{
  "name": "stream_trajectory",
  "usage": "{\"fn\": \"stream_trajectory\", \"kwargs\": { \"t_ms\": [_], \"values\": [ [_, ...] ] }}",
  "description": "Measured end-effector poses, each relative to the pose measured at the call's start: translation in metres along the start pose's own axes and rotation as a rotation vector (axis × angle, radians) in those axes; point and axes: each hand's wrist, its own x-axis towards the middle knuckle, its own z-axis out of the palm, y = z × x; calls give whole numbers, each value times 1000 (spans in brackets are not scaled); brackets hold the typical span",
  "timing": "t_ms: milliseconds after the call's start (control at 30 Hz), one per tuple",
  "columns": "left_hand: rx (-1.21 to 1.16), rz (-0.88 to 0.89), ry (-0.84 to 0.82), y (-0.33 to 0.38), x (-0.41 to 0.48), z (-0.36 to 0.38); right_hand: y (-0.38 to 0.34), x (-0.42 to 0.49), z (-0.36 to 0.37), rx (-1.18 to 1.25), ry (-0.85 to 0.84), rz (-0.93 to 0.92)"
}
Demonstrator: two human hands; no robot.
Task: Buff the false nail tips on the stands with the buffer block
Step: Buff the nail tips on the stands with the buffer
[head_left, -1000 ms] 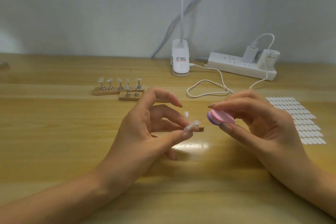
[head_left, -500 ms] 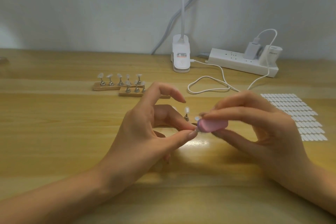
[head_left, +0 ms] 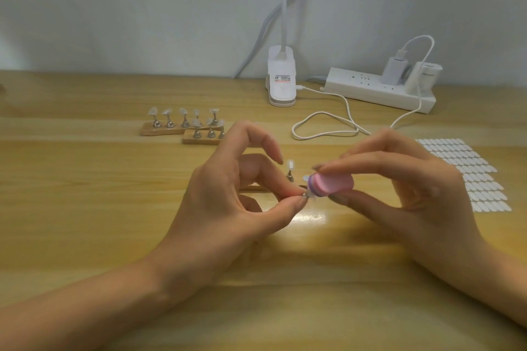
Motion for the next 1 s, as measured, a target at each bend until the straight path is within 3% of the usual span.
{"fn": "stream_trajectory", "kwargs": {
  "t_ms": [133,400,567,1000],
  "values": [
    [21,16,-1,0,1,1,-1,1,1,-36,-17,-56],
    [29,29,15,1,-1,0,3,0,-4,-38,58,5],
    [27,30,5,1,0,0,-4,-2,2,-30,-17,-55],
    [11,30,5,-1,0,1,-7,-1,3,-70,-4,-92]
  ]
}}
